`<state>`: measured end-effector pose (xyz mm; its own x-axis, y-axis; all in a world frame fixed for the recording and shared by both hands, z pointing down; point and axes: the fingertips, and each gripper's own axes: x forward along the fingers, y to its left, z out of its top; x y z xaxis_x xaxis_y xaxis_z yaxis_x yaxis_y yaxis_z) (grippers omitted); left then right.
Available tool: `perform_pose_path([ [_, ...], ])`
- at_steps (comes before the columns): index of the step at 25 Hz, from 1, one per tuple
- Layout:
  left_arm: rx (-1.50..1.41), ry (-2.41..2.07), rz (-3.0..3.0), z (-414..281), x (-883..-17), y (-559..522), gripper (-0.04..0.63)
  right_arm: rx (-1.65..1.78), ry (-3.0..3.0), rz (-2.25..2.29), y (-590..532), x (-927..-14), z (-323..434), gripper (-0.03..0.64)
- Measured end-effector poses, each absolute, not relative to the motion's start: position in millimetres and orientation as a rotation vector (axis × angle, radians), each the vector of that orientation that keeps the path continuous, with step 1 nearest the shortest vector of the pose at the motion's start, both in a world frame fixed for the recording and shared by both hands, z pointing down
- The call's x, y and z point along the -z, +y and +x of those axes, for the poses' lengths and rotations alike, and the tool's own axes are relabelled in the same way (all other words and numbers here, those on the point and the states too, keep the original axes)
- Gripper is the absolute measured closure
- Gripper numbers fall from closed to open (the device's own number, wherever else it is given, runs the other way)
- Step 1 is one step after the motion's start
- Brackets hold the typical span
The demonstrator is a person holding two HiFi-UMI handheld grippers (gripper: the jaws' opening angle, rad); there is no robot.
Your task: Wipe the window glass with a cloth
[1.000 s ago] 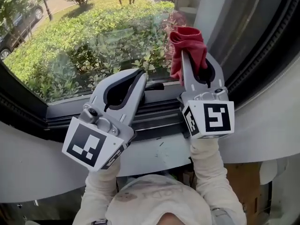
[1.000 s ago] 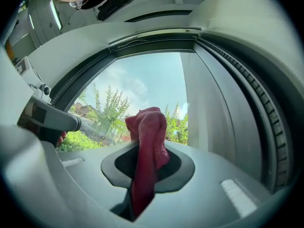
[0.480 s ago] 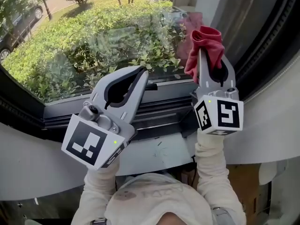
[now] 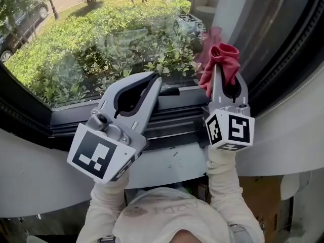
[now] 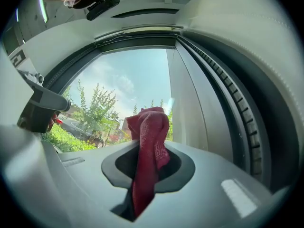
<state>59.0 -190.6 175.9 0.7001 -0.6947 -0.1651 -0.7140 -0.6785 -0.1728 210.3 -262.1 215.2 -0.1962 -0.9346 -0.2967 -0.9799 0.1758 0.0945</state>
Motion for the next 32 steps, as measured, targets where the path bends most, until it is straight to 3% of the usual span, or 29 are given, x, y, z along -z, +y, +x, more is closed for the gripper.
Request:
perform_pose_path([
  [32,-0.179,1.343,-2.613,-122.3,-189.2,-164.2,0.495,-0.591,2.5,-1.498,-223.2,-189.1,-48.0,0.552],
])
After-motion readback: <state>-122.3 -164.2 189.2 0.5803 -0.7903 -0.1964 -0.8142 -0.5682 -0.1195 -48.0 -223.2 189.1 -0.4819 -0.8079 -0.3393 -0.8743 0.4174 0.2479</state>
